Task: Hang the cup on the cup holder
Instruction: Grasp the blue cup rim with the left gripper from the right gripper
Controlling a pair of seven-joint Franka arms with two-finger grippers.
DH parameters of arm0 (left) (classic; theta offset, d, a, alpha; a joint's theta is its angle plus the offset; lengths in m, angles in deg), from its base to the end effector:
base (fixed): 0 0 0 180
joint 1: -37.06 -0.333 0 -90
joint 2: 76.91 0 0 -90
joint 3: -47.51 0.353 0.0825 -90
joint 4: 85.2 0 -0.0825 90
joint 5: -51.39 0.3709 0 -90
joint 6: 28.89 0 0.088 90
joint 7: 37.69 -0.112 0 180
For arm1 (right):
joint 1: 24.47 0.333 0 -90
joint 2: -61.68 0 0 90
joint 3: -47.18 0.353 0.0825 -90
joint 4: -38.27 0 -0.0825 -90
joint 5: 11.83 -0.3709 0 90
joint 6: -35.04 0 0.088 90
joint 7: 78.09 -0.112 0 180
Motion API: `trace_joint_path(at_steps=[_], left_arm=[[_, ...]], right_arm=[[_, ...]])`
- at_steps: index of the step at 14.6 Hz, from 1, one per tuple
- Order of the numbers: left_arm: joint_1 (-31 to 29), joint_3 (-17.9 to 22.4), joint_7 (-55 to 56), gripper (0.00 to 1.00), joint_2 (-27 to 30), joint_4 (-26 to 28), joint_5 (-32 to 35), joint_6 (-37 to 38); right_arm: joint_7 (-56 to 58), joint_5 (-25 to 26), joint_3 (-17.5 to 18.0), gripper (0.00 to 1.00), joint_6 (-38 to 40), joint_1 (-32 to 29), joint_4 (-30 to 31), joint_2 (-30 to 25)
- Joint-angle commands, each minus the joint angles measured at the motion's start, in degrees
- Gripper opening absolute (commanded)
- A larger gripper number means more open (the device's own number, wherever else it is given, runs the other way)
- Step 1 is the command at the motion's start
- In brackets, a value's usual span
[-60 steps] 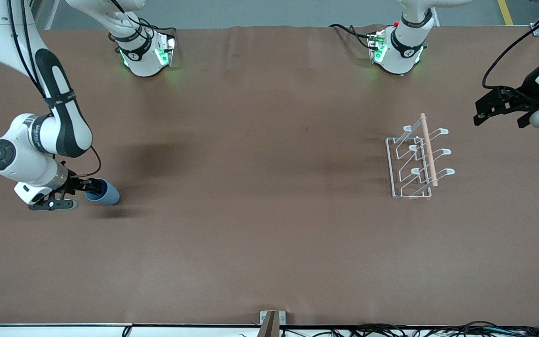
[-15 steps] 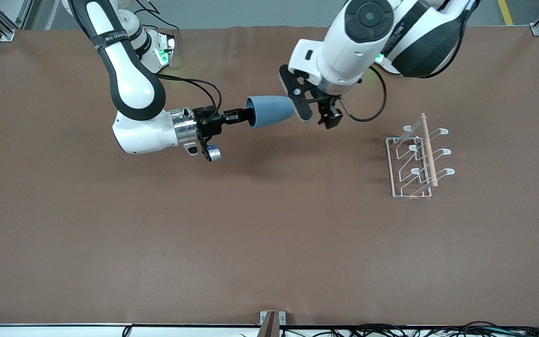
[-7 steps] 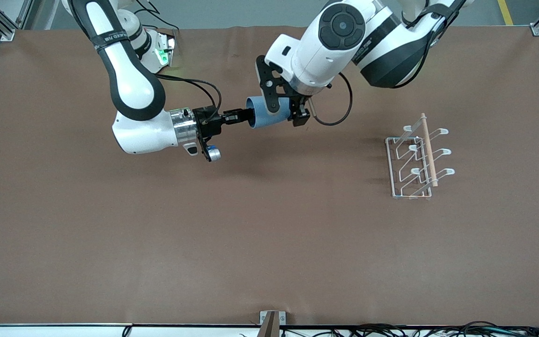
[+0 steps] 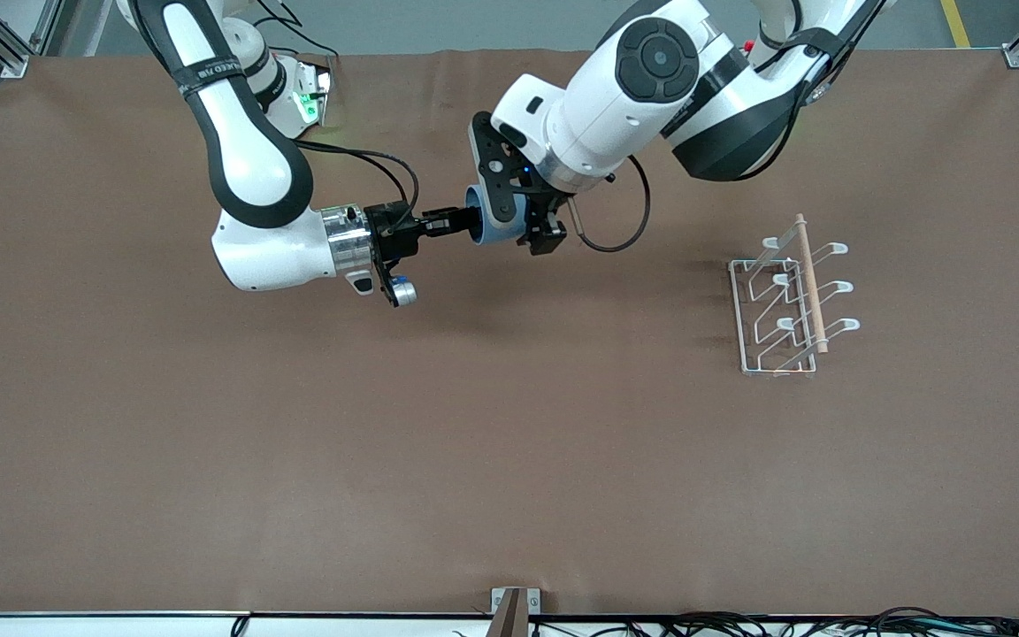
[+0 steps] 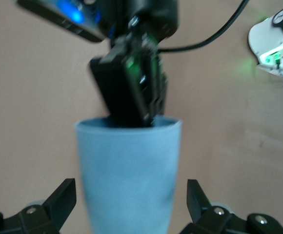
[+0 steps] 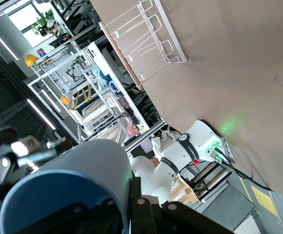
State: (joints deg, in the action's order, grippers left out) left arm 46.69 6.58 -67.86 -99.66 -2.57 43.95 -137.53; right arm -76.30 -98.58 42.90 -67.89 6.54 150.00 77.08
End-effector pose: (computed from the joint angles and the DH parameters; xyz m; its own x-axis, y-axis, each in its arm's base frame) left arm 0.4811 -0.4667 0.5579 0.2782 -0.9126 0.2996 -0.9443 -0.2028 0.2590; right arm 0.4976 0.3544 0.4210 0.8218 0.1560 -0.5480 -0.4788 -0.3322 -0.8126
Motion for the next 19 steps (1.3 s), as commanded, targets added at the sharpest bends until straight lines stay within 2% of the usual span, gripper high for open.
trace_joint_path(at_steps=[1,6,8,10,11,13,14,15,16,17,19], left_arm=[[0.74,-0.38,0.03,1.0,-1.06,0.6,-1.17,-1.05],[0.66,-0.38,-3.49,0.96,-2.29,0.86,-0.64,-1.93],[-0.22,-0.38,-3.84,0.78,-1.59,2.35,-0.55,-1.32],[-0.75,-0.3,-8.21,0.44,-1.5,2.53,-0.64,0.17],[-1.36,-0.38,-8.76,0.37,-1.41,2.45,-0.64,0.96],[-1.45,-0.3,-9.03,0.31,-1.33,2.36,-0.64,1.76],[-1.54,-0.3,-9.12,0.27,-1.33,2.36,-0.64,1.85],[-1.54,-0.3,-9.12,0.22,-1.24,2.36,-0.56,1.85],[-1.54,-0.3,-9.12,0.12,-1.24,2.36,-0.38,2.03],[-1.63,-0.12,-8.94,0.07,-1.15,2.27,-0.29,3.33],[-0.76,-0.03,-8.07,0.01,0.07,2.18,5.03,6.32]], right_arm=[[-0.3,-3.69,-0.38,0.02,-1.57,1.77,1.03,-1.07],[-0.3,-3.69,-0.38,0.02,-1.22,1.6,1.03,-1.07],[-0.3,-3.69,-0.38,0.02,-1.13,1.6,1.03,-1.07],[-0.39,-3.69,-0.38,0.04,-0.96,1.42,1.03,-1.07],[-0.65,-3.69,-0.47,0.17,-0.95,1.33,0.94,-1.07],[-3.36,-2.82,-0.64,0.59,-1.57,1.51,1.03,-1.16],[-4.85,-2.55,-0.82,1.0,-1.57,1.42,1.12,-1.25],[-7.04,-1.33,-0.99,1.0,-1.48,0.9,1.03,-1.42],[-9.07,1.55,-1.26,1.0,-1.57,0.28,1.03,-1.86],[-10.57,4.89,-1.69,1.0,-1.48,-1.2,1.03,-2.65],[-13.21,12.35,-1.96,1.0,-1.48,-4.62,1.03,-4.32]])
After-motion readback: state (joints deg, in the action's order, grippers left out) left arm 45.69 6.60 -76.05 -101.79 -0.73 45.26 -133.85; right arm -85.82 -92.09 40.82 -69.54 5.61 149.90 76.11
